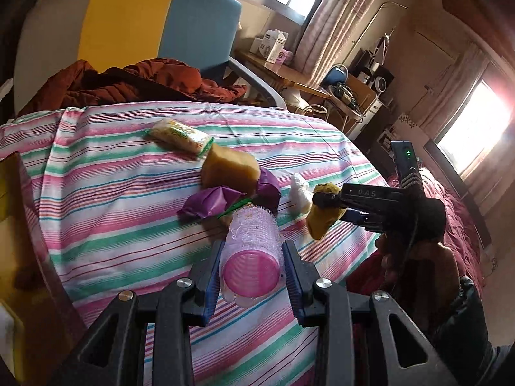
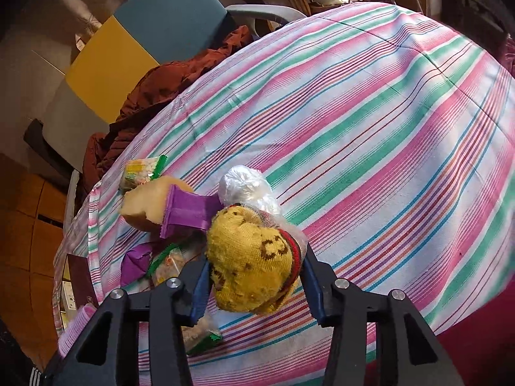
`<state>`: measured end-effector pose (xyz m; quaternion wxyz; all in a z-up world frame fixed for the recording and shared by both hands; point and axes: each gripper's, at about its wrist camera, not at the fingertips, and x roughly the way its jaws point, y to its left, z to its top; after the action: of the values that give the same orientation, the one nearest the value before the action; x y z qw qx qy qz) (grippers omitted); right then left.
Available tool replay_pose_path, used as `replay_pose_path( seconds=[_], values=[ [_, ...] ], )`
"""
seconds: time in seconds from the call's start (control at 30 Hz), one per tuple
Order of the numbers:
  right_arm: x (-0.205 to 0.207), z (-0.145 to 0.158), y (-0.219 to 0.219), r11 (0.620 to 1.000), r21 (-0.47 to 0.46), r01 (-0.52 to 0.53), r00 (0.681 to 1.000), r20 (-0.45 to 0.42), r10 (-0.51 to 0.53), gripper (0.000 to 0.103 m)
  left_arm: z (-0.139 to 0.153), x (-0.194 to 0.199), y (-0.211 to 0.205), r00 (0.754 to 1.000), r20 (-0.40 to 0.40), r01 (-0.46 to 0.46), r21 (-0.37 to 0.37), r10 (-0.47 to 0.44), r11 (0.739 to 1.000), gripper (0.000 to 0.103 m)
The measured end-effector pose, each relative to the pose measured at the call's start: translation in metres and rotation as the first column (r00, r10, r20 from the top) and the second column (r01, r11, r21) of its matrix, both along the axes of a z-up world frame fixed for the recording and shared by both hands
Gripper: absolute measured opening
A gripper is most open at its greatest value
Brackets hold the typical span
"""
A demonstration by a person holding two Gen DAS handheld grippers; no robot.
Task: Organize objects
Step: 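Grasp the pink hair roller with the left tool while the right tool grasps the yellow plush, then carry the roller and plush into the gold tray and open both tools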
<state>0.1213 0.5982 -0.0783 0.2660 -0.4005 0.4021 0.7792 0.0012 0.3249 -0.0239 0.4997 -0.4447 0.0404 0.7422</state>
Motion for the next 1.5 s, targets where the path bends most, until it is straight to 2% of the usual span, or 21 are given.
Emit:
replay_pose_path(
  seconds=[0.17,0.37,0.67,0.8,0.93,1.23,1.37,1.5],
  values=[
    [0.003,0.010,-0.004,0.999,0.045,-0.005,1.000,-0.029,0.006,0.050,0.003,-0.003,-0.033,0.997,-0.031,-0.072,-0.010,0.071,0.997,0.035],
    [0.005,0.028,-0.012,0.992,0.126,-0.016,0.996,-0.080,0.027,0.050,0.013,-0.010,-0.077,0.986,-0.049,-0.161,0.013,0.162,0.987,0.035],
    [0.010,0.056,-0.028,0.967,0.253,-0.014,0.988,-0.146,0.052,0.050,0.018,-0.016,-0.153,0.955,-0.044,-0.294,0.030,0.295,0.955,0.035],
    [0.008,0.065,-0.042,0.954,0.298,-0.037,0.985,-0.150,0.085,0.050,0.023,-0.021,-0.196,0.928,-0.041,-0.369,0.039,0.370,0.929,0.035],
    [0.011,0.074,-0.057,0.953,0.298,-0.054,0.980,-0.169,0.108,0.050,0.029,-0.027,-0.234,0.894,-0.037,-0.443,0.056,0.446,0.895,0.035],
    [-0.004,0.105,-0.110,0.923,0.346,-0.168,0.949,-0.195,0.246,0.050,0.036,-0.035,-0.302,0.815,-0.042,-0.572,0.098,0.578,0.814,0.035],
    [-0.022,0.109,-0.143,0.905,0.325,-0.273,0.914,-0.205,0.350,0.050,0.034,-0.037,-0.326,0.783,-0.033,-0.616,0.101,0.622,0.781,0.035],
    [-0.048,0.104,-0.192,0.857,0.311,-0.411,0.857,-0.191,0.480,0.050,0.030,-0.040,-0.345,0.760,-0.011,-0.645,0.101,0.649,0.757,0.035]
  ],
)
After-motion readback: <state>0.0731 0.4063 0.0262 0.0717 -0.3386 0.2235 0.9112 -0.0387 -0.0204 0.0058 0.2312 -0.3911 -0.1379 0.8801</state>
